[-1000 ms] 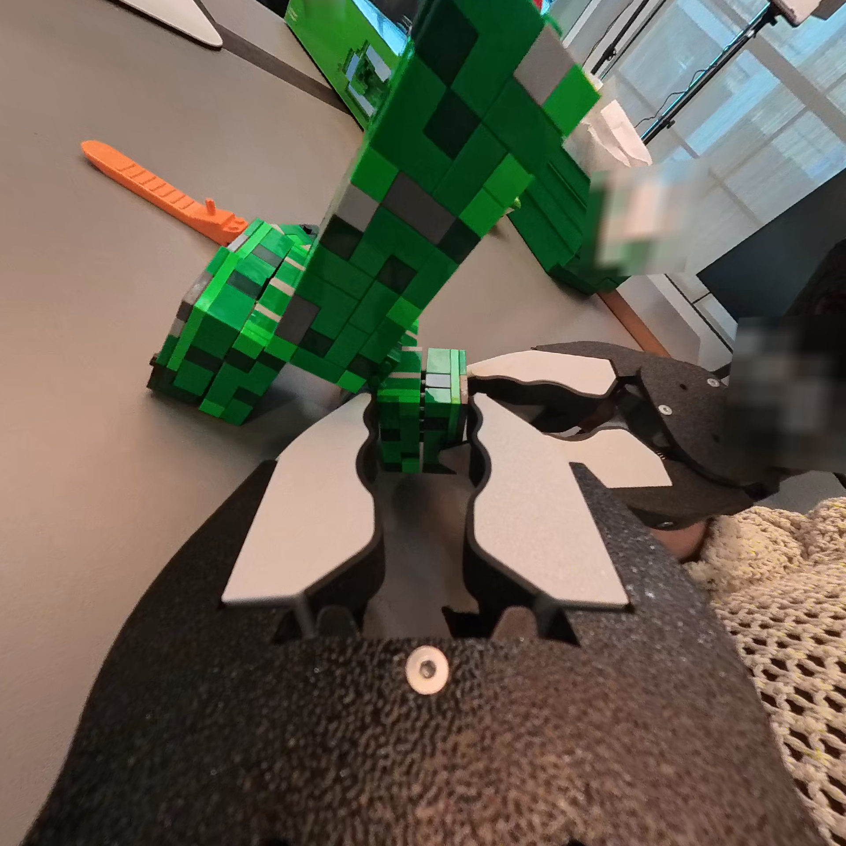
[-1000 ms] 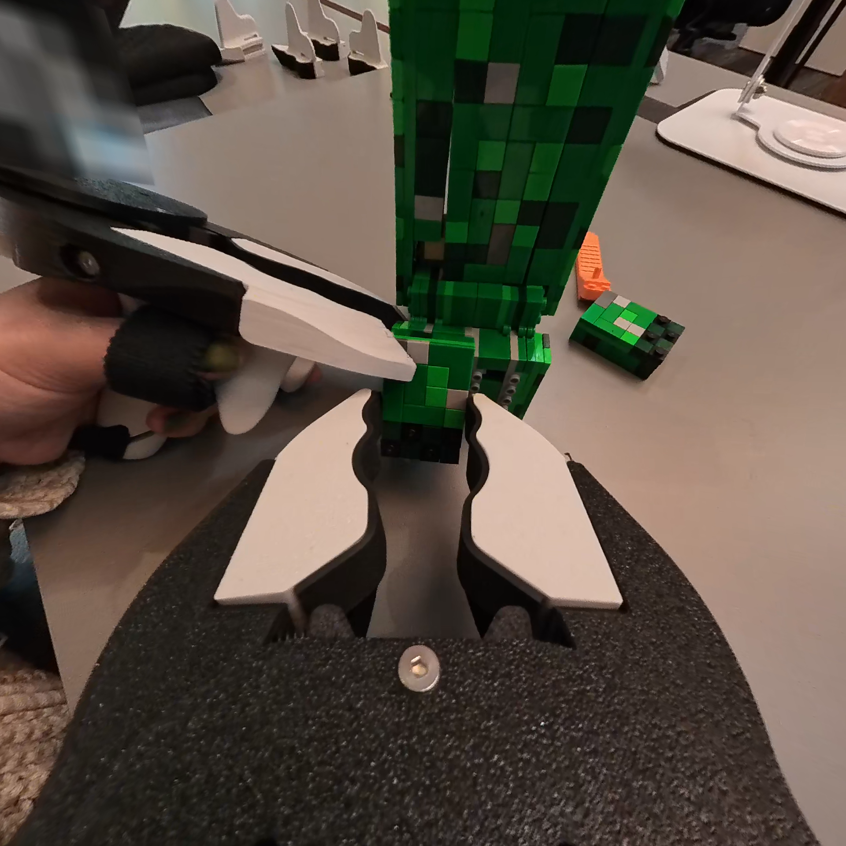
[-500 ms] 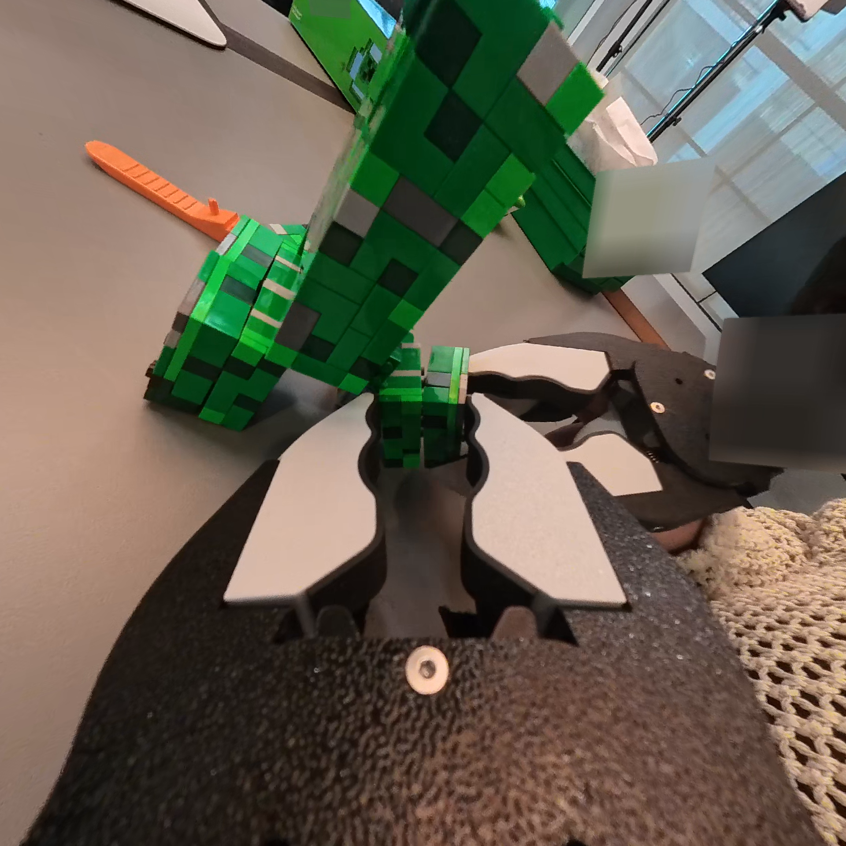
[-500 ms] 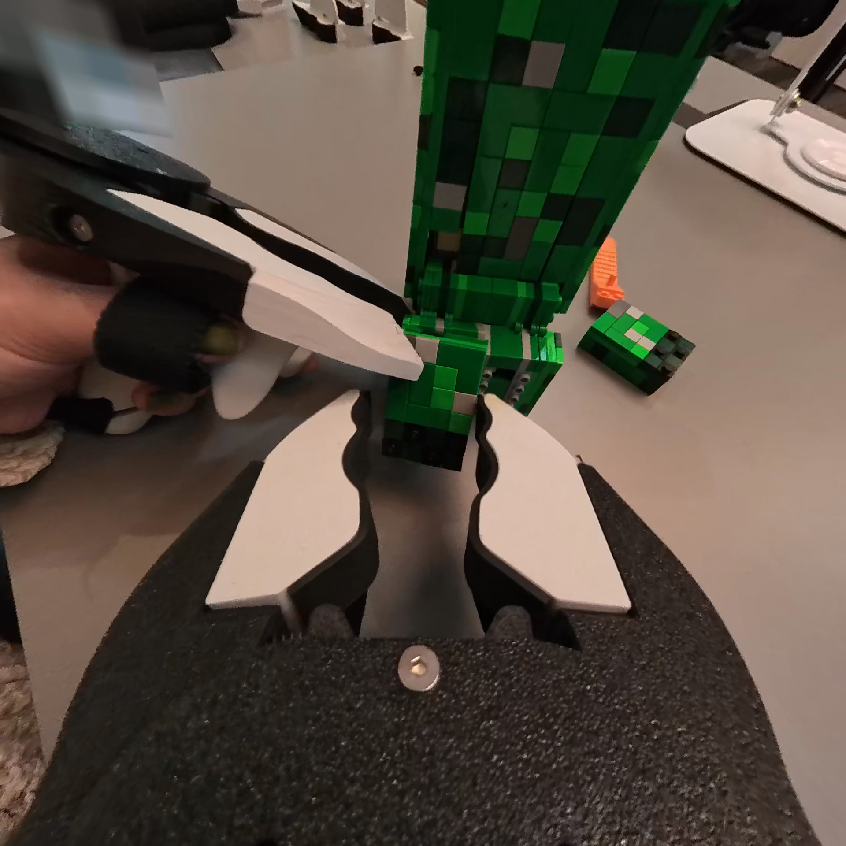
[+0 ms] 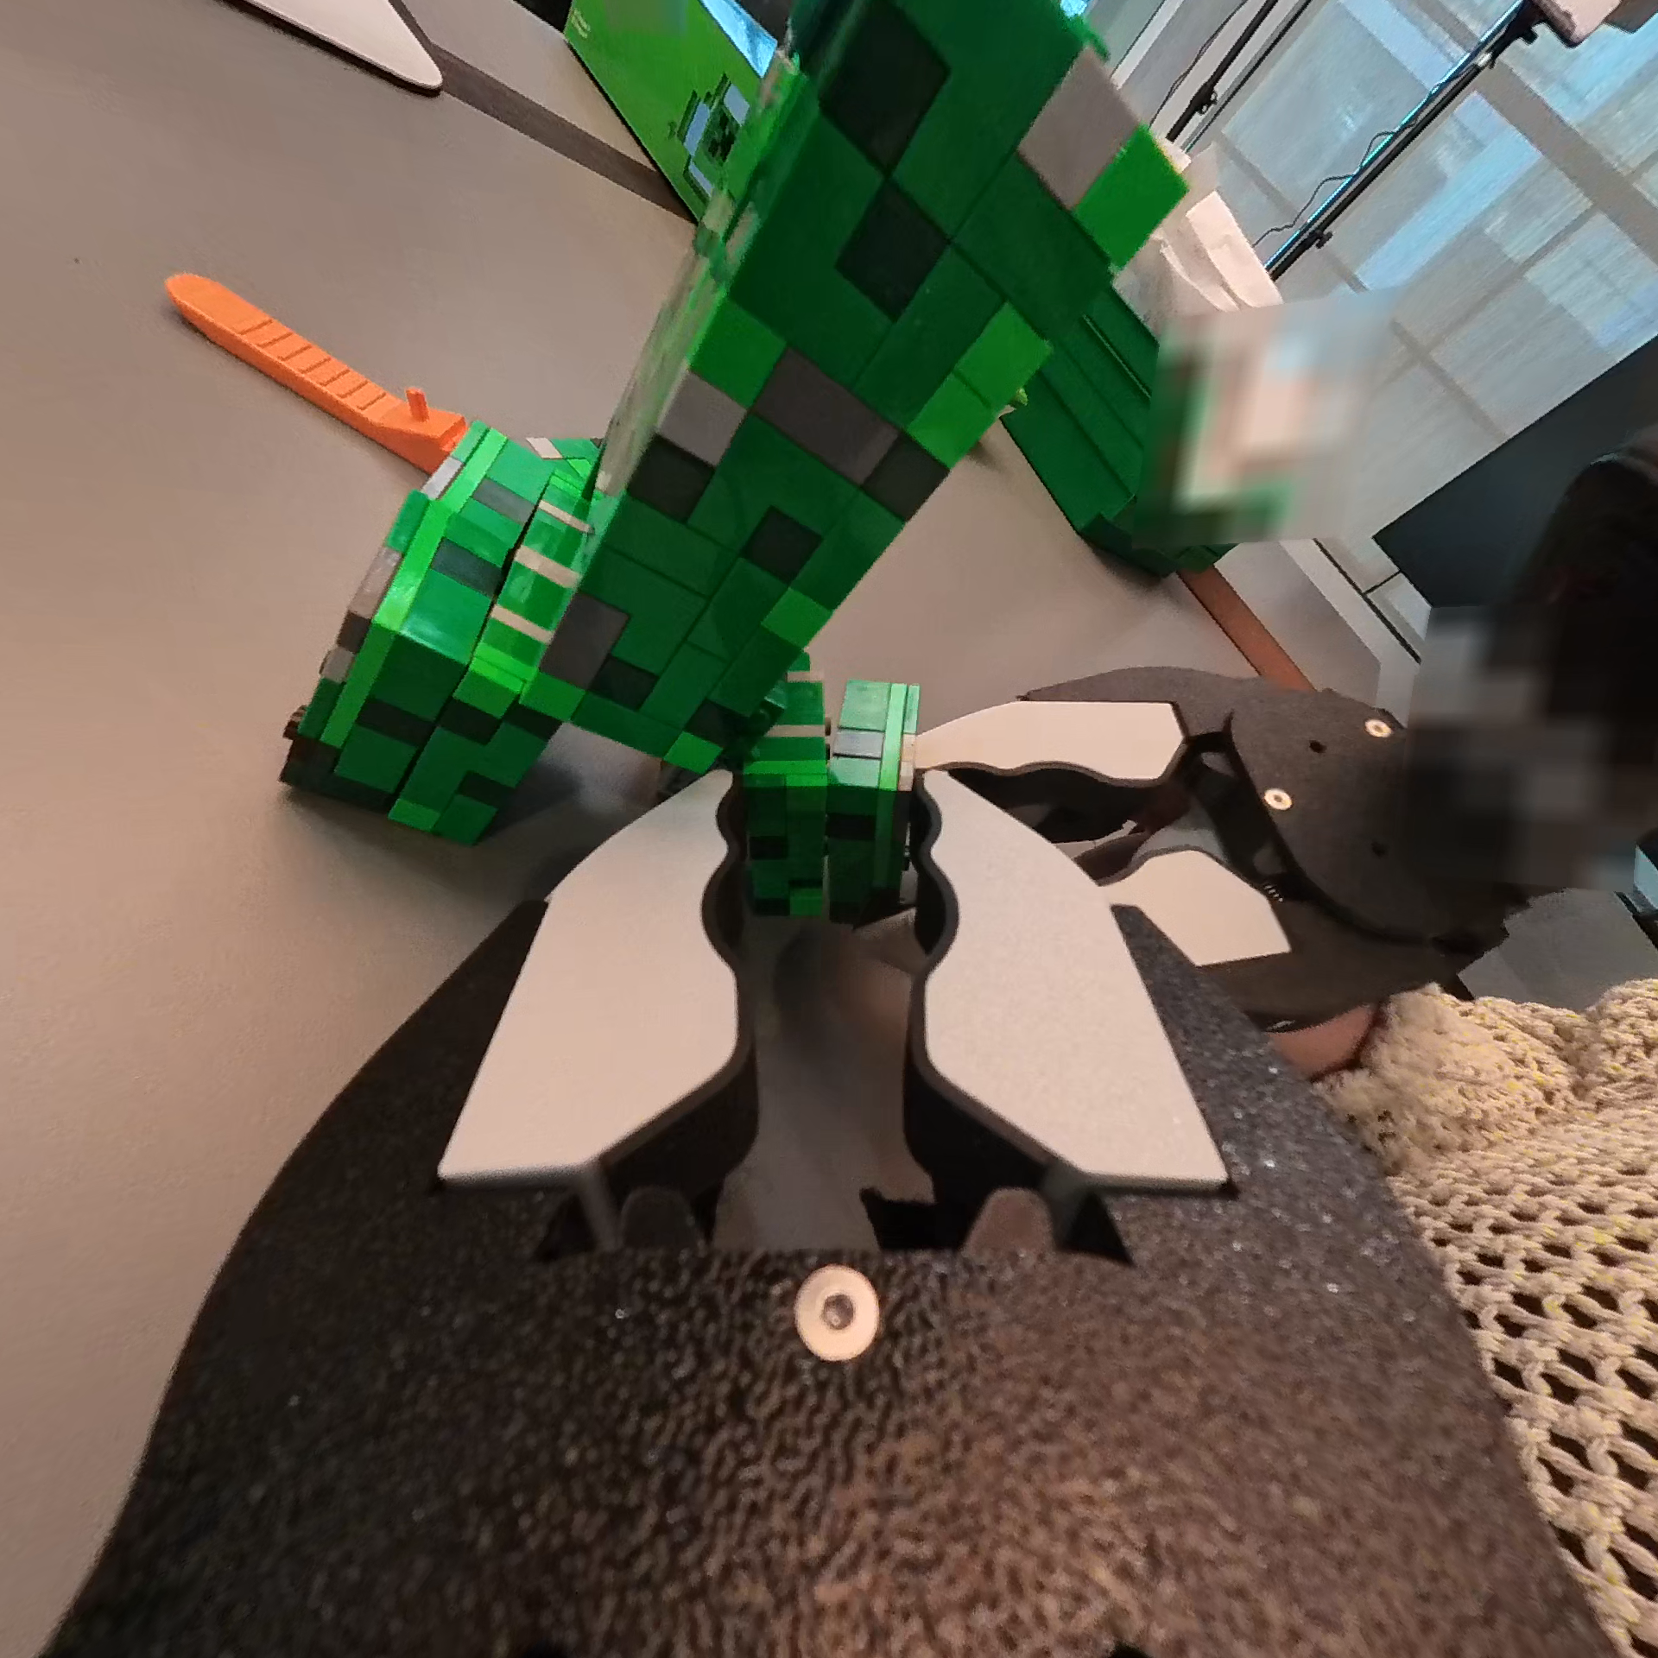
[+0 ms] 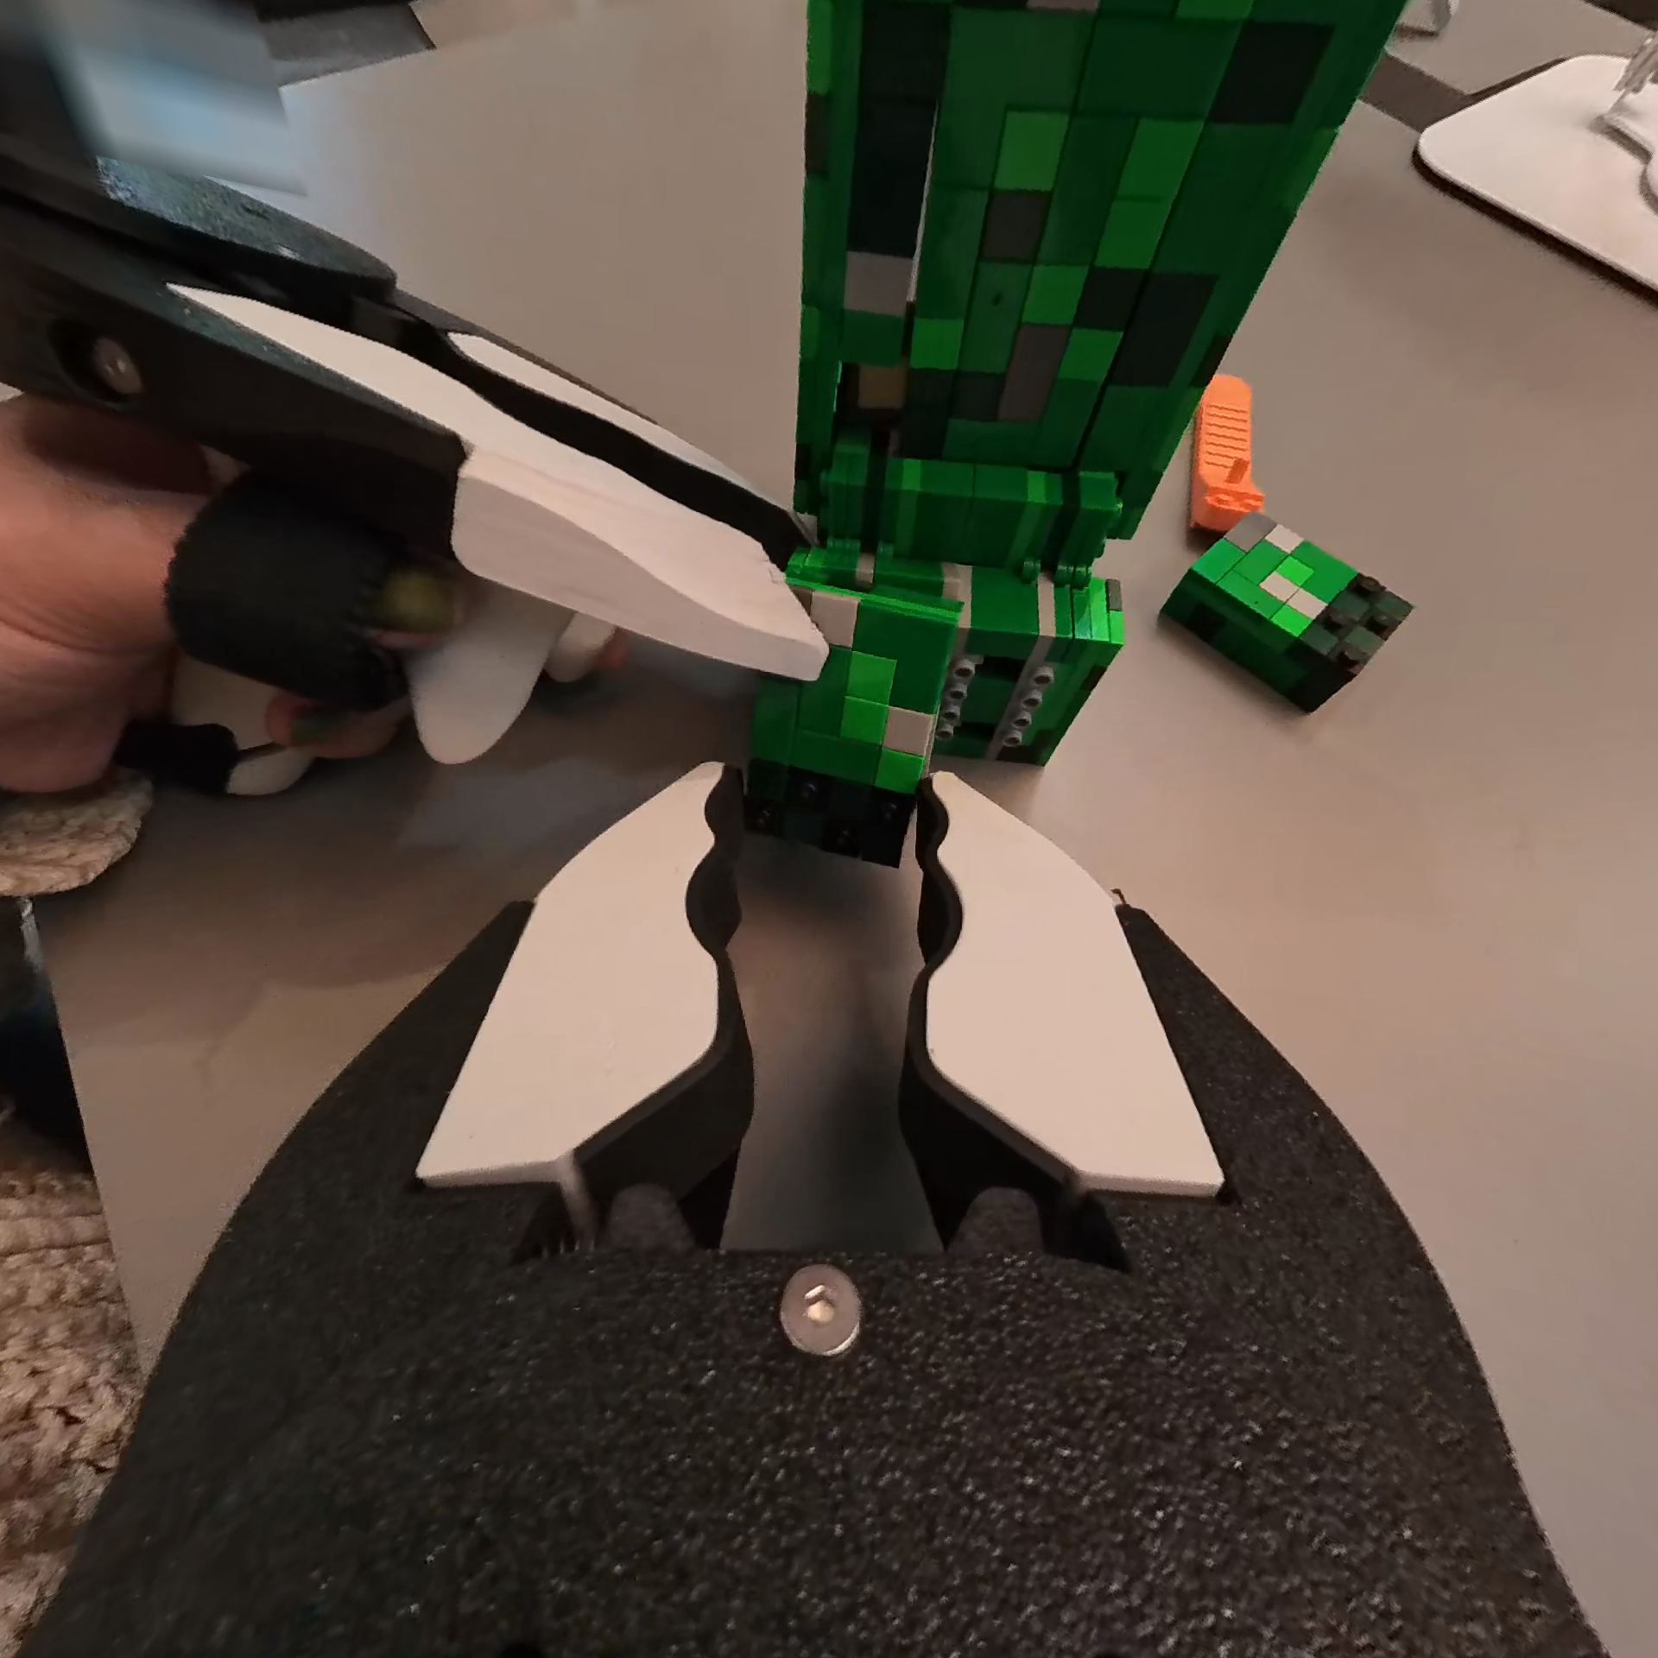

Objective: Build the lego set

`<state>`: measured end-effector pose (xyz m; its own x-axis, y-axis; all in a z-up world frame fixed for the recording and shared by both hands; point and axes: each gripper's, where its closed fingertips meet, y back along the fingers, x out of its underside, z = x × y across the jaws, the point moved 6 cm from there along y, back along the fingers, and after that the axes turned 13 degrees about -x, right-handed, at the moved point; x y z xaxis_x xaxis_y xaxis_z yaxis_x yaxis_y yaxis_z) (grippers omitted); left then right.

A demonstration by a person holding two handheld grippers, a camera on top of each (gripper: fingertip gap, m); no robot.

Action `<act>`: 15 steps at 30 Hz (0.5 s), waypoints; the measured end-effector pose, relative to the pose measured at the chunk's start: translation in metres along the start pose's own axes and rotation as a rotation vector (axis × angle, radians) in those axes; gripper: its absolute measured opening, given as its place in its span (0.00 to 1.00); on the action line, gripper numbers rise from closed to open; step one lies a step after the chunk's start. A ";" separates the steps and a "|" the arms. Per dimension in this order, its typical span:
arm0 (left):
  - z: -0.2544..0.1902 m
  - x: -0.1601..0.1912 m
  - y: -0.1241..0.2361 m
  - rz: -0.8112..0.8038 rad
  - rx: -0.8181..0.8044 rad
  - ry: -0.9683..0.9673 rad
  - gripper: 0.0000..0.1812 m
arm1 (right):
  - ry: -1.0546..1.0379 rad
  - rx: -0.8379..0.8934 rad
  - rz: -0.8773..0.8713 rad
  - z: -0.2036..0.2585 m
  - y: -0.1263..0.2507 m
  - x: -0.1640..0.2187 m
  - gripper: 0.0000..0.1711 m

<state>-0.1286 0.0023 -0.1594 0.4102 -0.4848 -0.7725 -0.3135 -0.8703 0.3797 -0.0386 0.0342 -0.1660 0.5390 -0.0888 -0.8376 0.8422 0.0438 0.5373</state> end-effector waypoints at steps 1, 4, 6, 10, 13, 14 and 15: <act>0.000 0.000 0.000 0.000 0.001 0.001 0.19 | -0.004 -0.007 -0.002 0.000 0.000 0.000 0.21; 0.000 0.000 0.000 -0.001 0.010 0.008 0.19 | -0.004 -0.022 -0.009 -0.001 0.000 -0.001 0.21; 0.000 0.001 0.001 0.008 0.012 0.005 0.19 | 0.000 -0.029 -0.014 -0.001 0.001 -0.001 0.21; 0.000 0.001 0.003 0.006 0.021 0.003 0.20 | 0.007 -0.037 -0.012 -0.002 0.000 -0.002 0.21; 0.000 0.001 0.002 0.007 0.016 0.005 0.20 | 0.027 -0.045 -0.004 -0.001 -0.001 -0.002 0.21; 0.000 0.001 0.002 0.008 0.013 0.005 0.19 | 0.035 -0.045 -0.001 -0.001 -0.001 -0.002 0.21; 0.000 0.001 0.002 0.010 0.011 0.004 0.19 | 0.039 -0.047 0.000 -0.001 -0.001 -0.002 0.21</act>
<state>-0.1293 0.0003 -0.1596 0.4100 -0.4941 -0.7667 -0.3275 -0.8643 0.3819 -0.0409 0.0357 -0.1650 0.5387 -0.0498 -0.8410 0.8410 0.0908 0.5333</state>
